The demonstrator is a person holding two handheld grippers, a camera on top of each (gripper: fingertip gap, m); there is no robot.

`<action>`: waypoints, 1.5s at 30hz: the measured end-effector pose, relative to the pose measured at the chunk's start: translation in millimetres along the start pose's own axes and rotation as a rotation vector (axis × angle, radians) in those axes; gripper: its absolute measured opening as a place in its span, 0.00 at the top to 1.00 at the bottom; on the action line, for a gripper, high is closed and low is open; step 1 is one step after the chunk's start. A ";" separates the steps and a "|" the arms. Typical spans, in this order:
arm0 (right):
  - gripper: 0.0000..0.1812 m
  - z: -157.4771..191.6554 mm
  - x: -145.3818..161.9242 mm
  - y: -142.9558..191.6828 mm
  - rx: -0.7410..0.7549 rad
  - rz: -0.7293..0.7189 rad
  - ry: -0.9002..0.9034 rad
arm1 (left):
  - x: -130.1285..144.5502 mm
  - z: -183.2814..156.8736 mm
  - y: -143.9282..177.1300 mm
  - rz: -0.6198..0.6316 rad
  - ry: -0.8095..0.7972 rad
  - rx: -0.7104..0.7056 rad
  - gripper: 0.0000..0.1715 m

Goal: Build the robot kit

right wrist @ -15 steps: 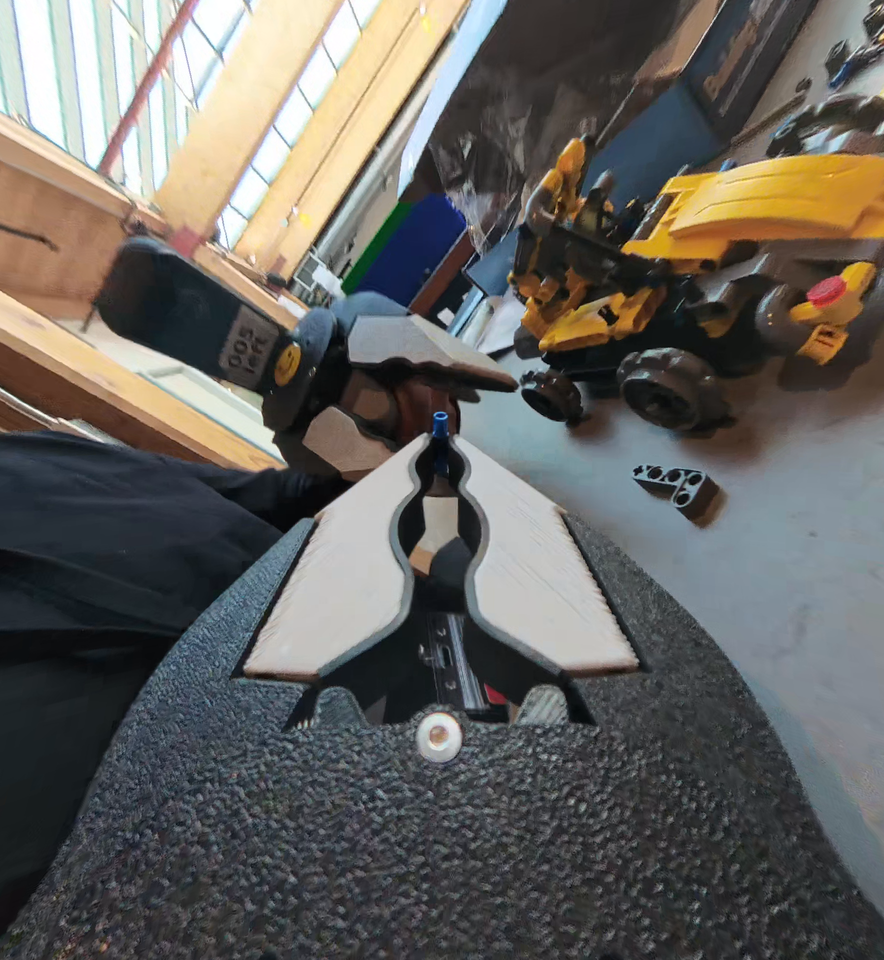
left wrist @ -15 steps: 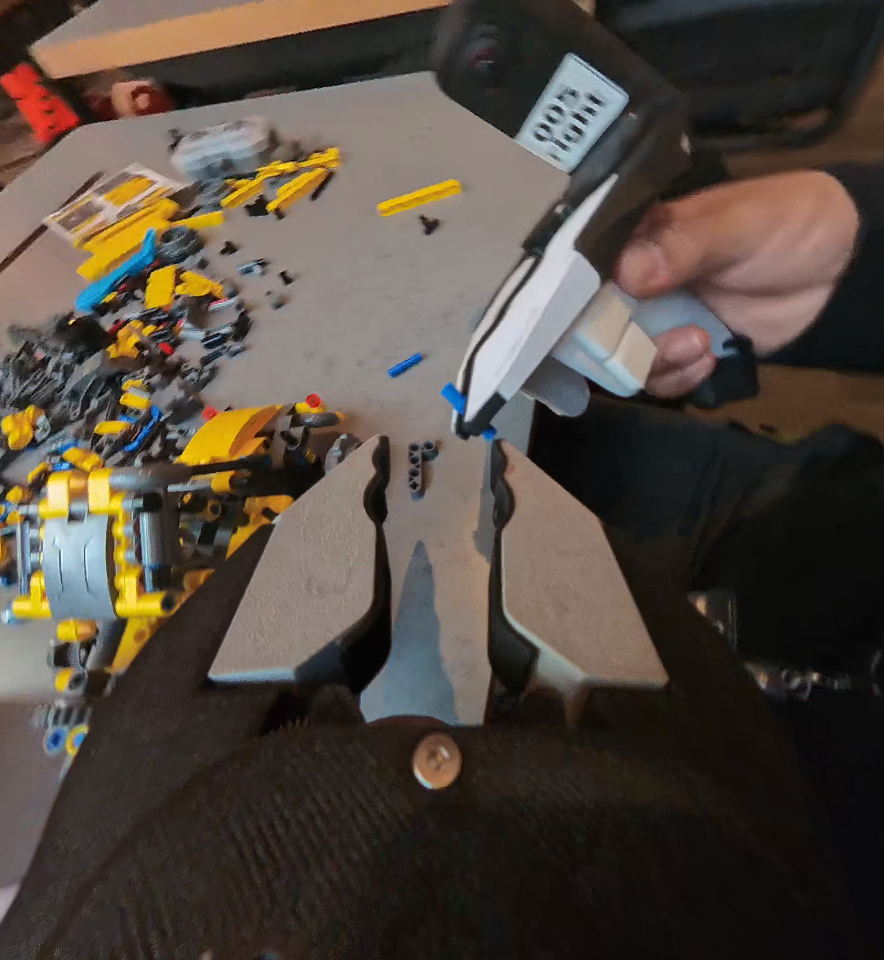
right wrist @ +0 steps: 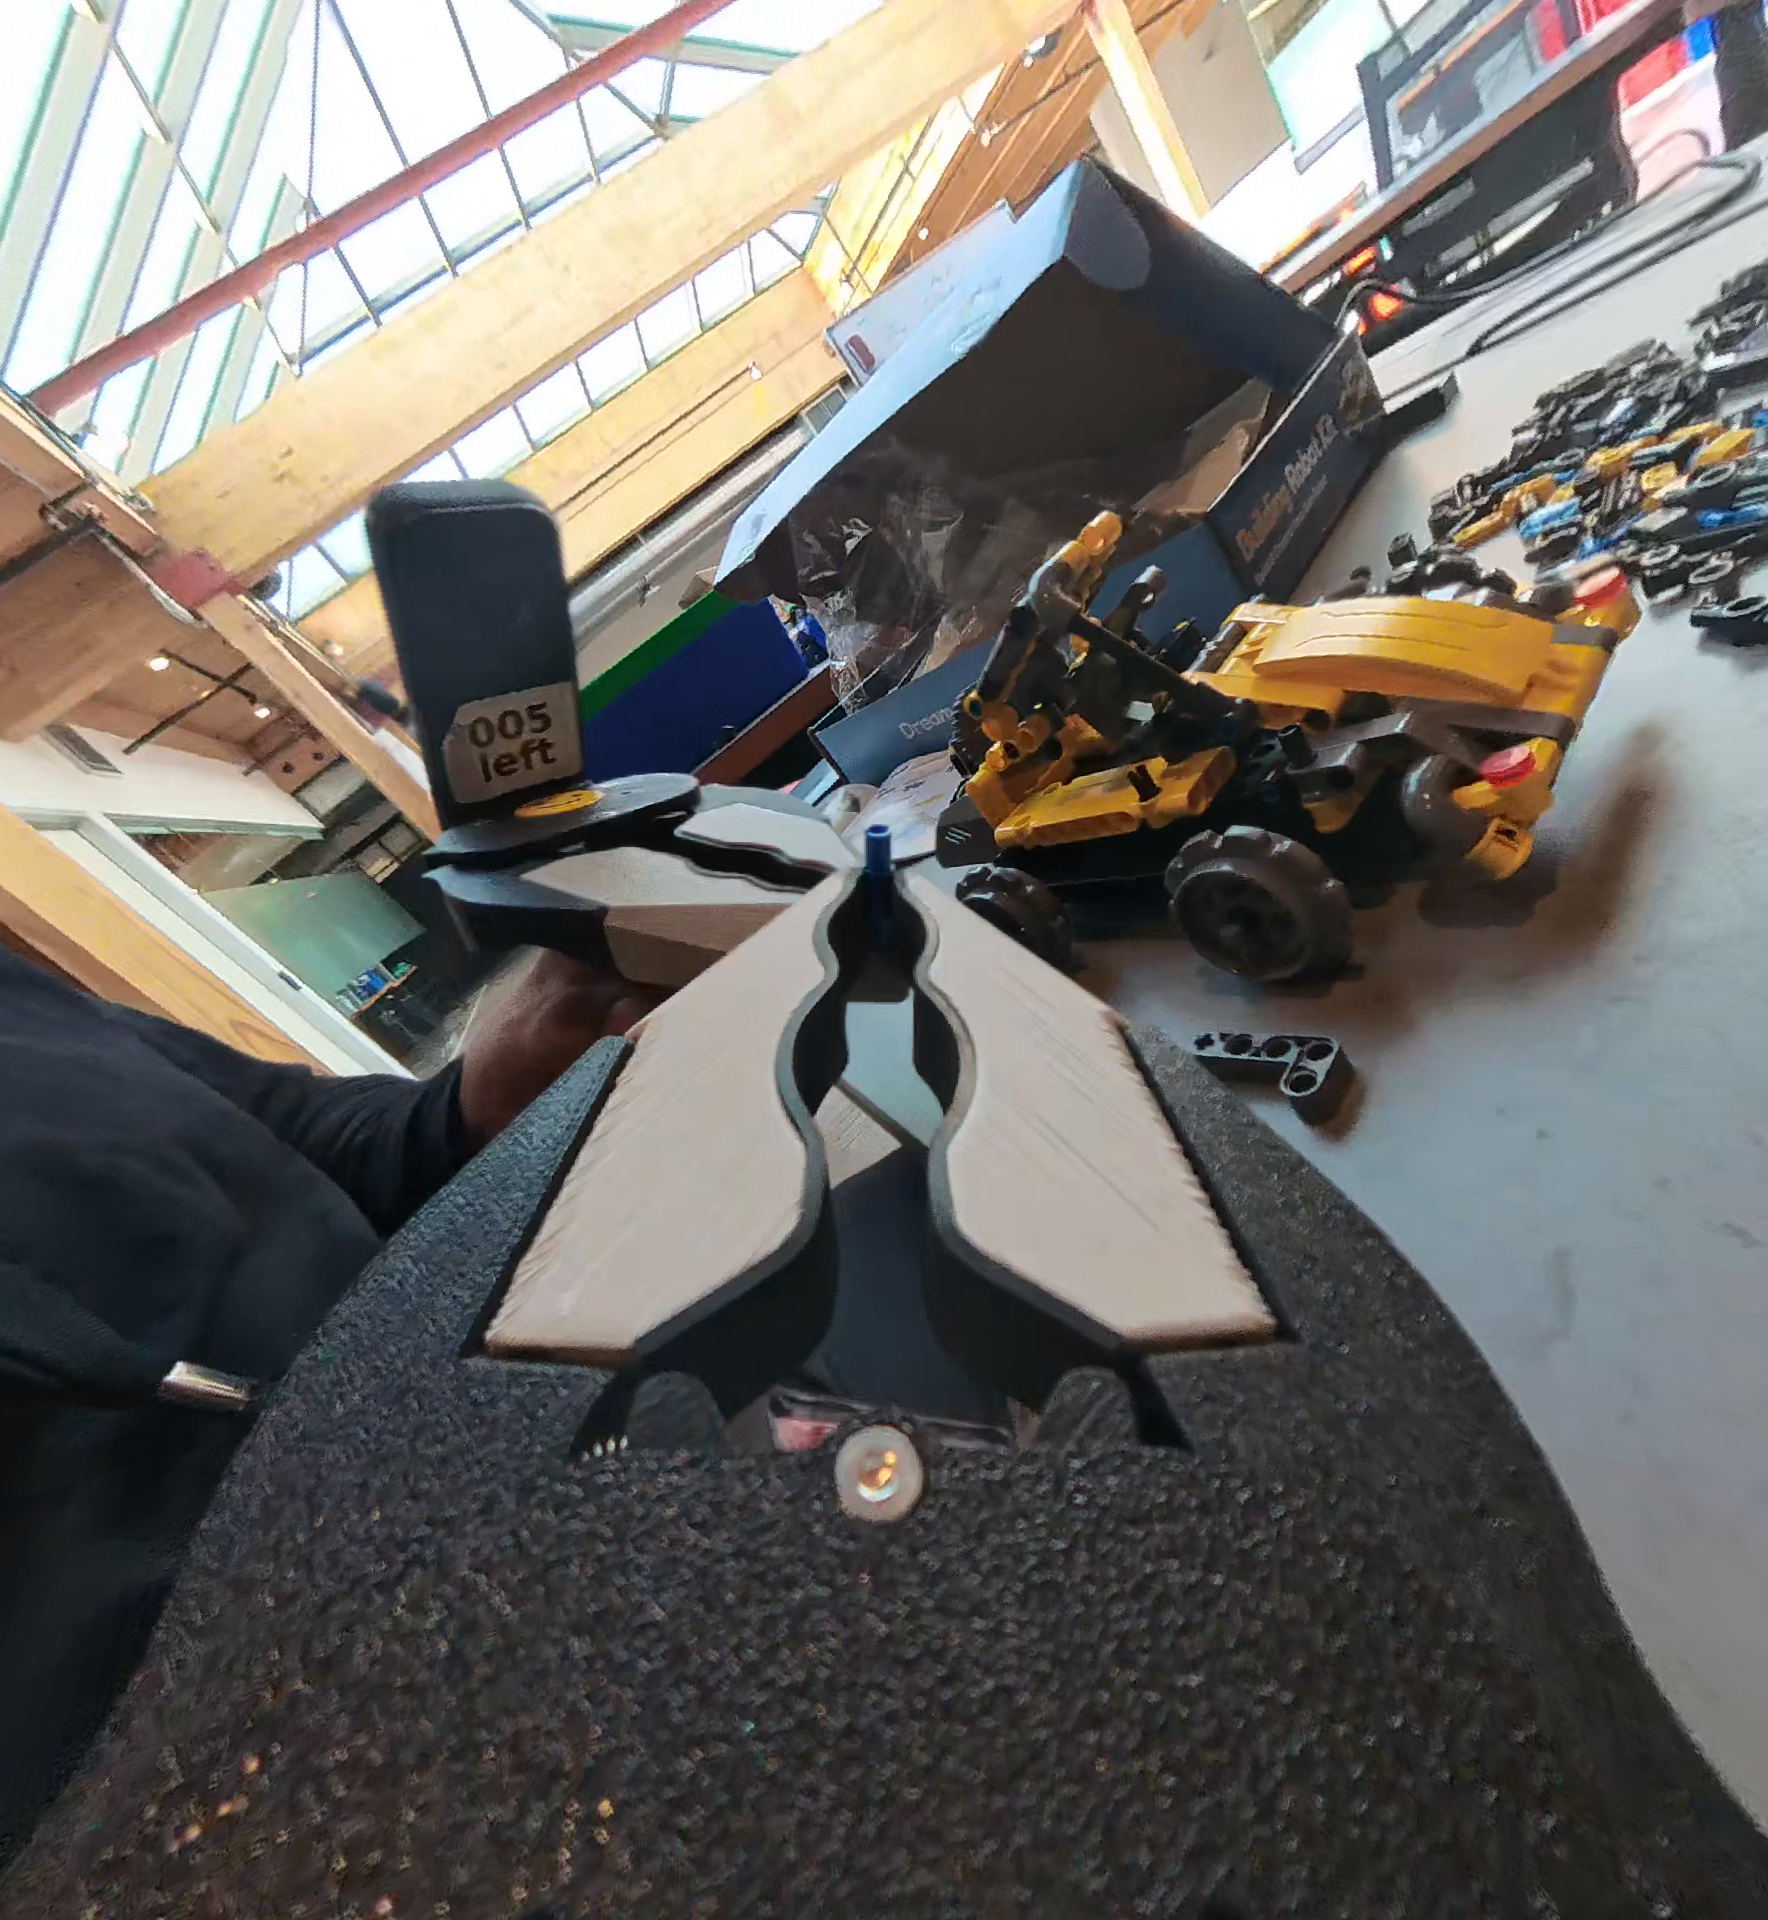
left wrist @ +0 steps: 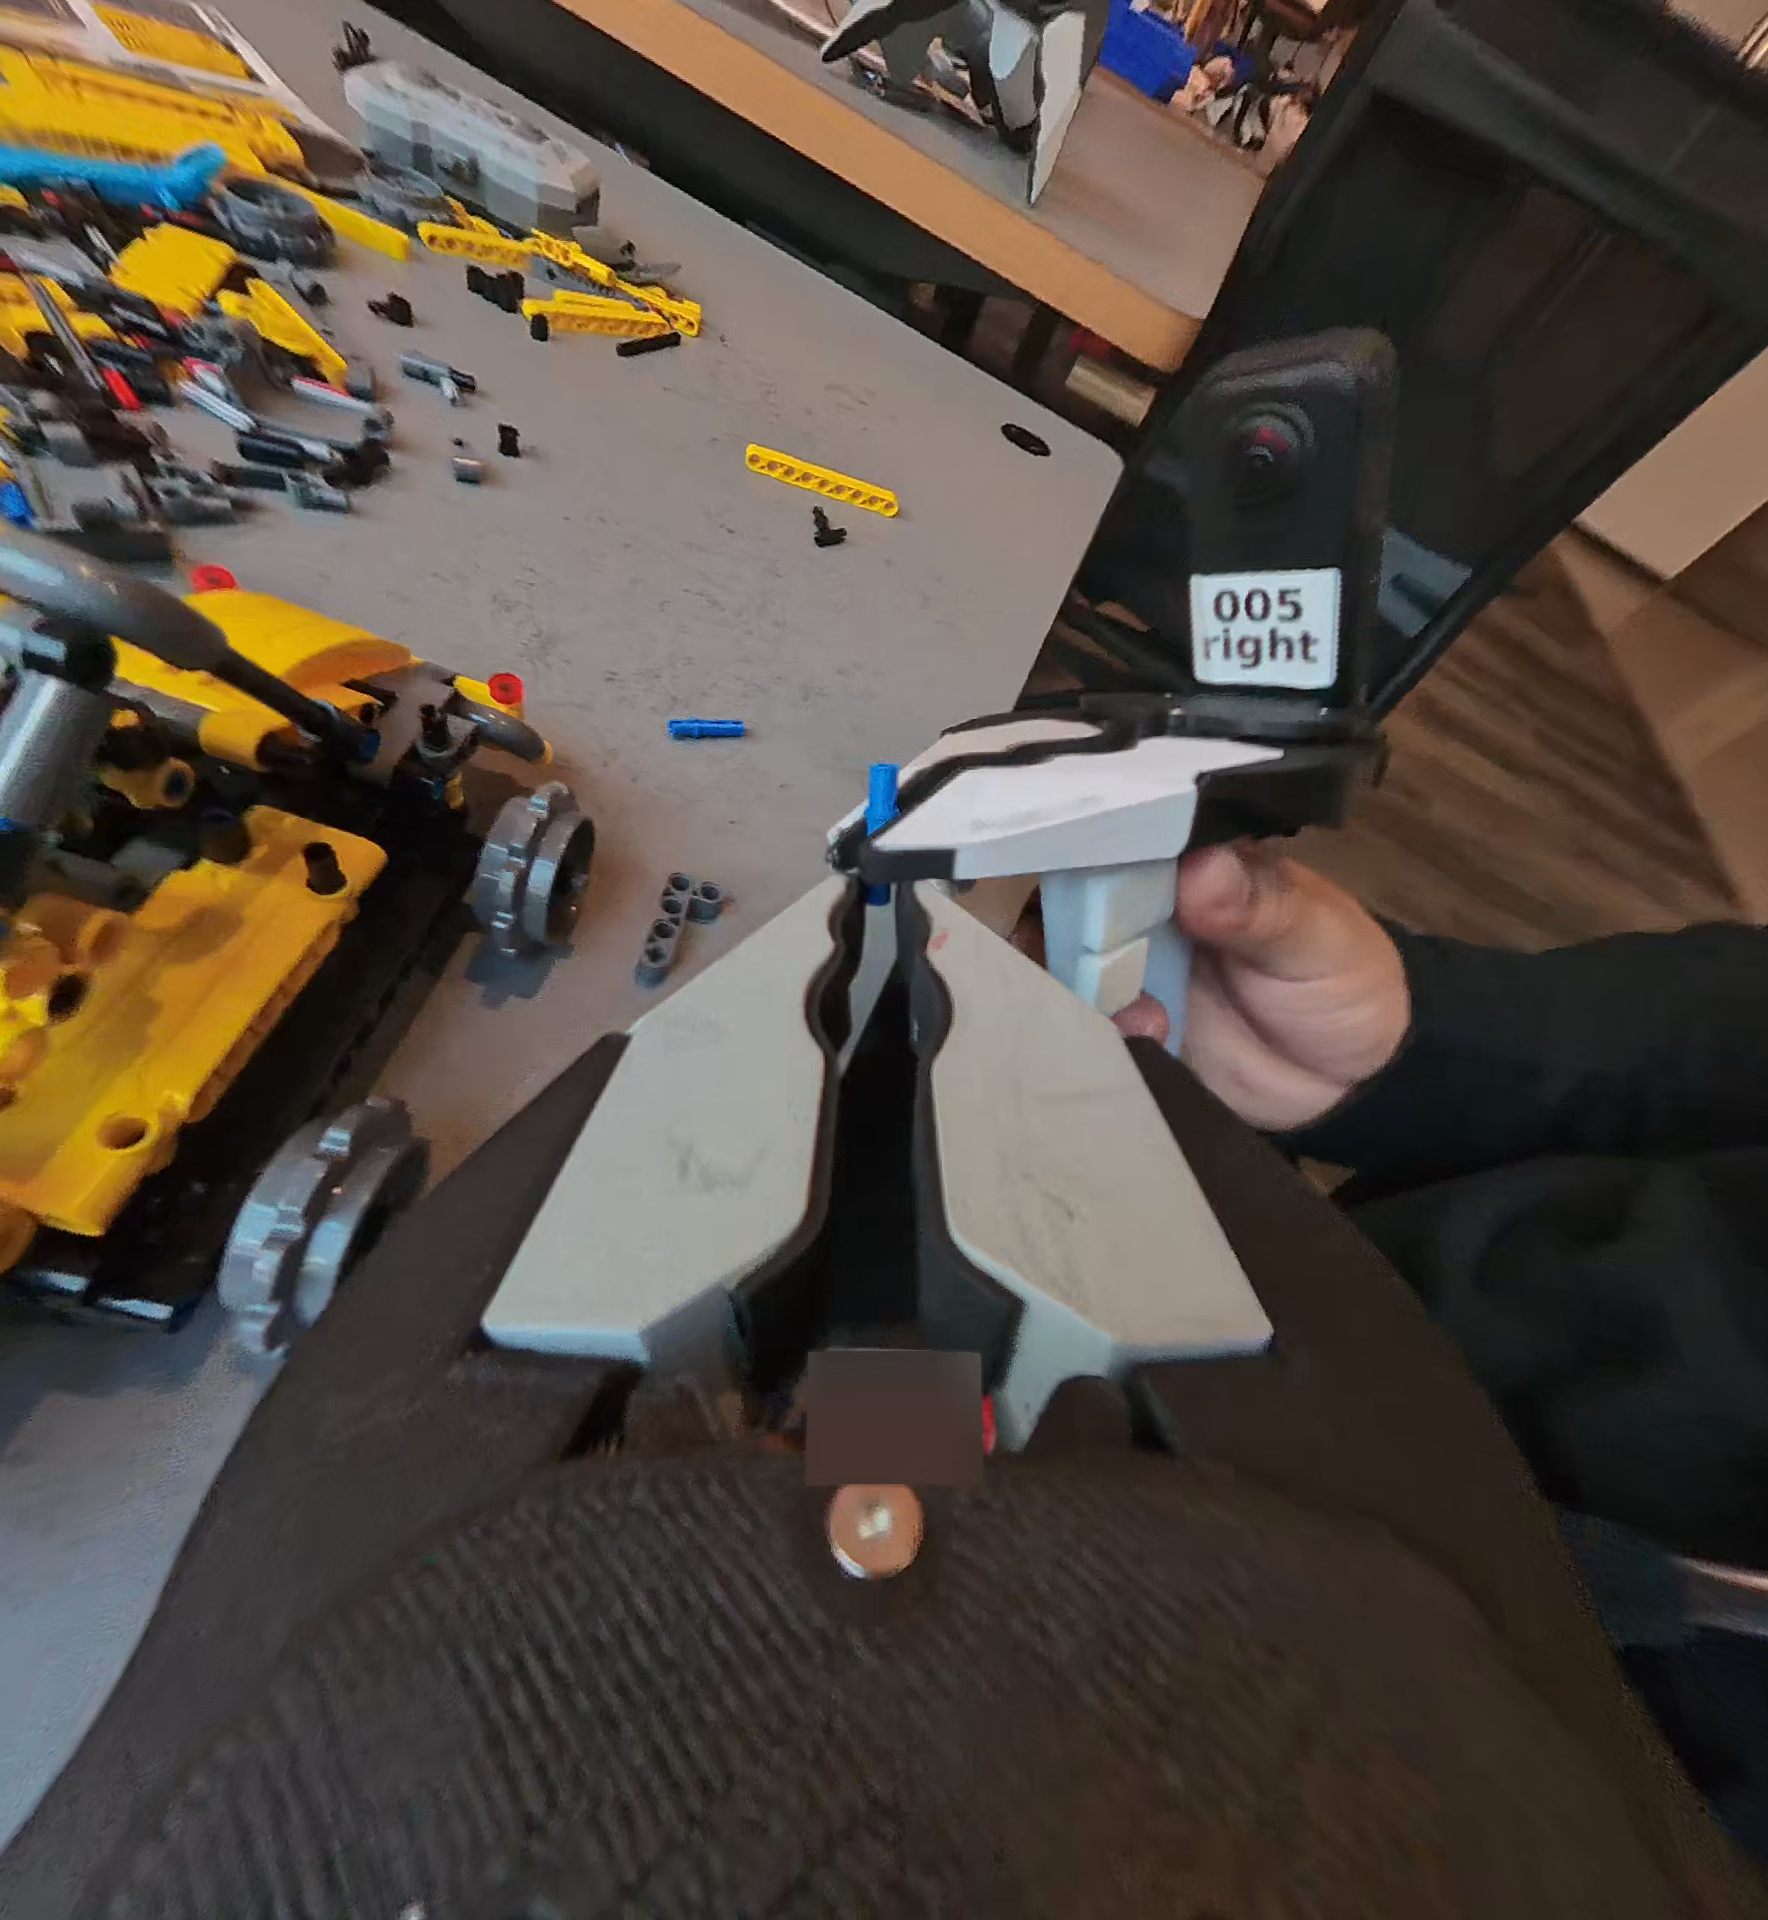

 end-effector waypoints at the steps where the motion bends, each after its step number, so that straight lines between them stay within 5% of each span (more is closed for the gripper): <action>1: 0.98 0.0 0.4 1.2 0.012 -0.001 0.027 | 0.7 -0.8 -0.7 0.006 0.041 0.025 0.98; 14: 0.97 1.5 7.1 4.2 -0.072 0.168 -0.052 | 9.7 -1.9 2.3 0.167 -0.115 0.198 1.00; 20: 0.98 -14.5 0.8 4.8 -0.027 -0.074 -0.395 | 2.0 14.5 -7.3 0.026 -0.402 -0.096 0.91; 26: 0.98 -21.8 1.6 9.0 -0.010 -0.186 -0.511 | 0.1 23.5 -4.7 -0.079 -0.688 -0.318 0.99; 32: 0.98 -21.1 -0.4 5.7 -0.026 -0.249 -0.549 | -1.2 14.0 -3.7 -0.134 -0.739 -0.301 1.00; 34: 0.98 -20.5 -1.5 5.5 -0.041 -0.267 -0.568 | -3.0 13.9 -3.3 -0.142 -0.723 -0.295 0.92; 45: 0.98 -21.7 1.1 5.0 0.010 -0.312 -0.555 | -1.0 16.3 -8.7 -0.158 -0.835 -0.397 0.98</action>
Point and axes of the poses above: each gripper's, where its closed fingertips meet, y back along the fingers, x out of its underside, z = x × y across the jaws, the point moved 2 cm from there along y, back along the fingers, and after that the axes turned 15 degrees about -x, right-handed, at the moved point
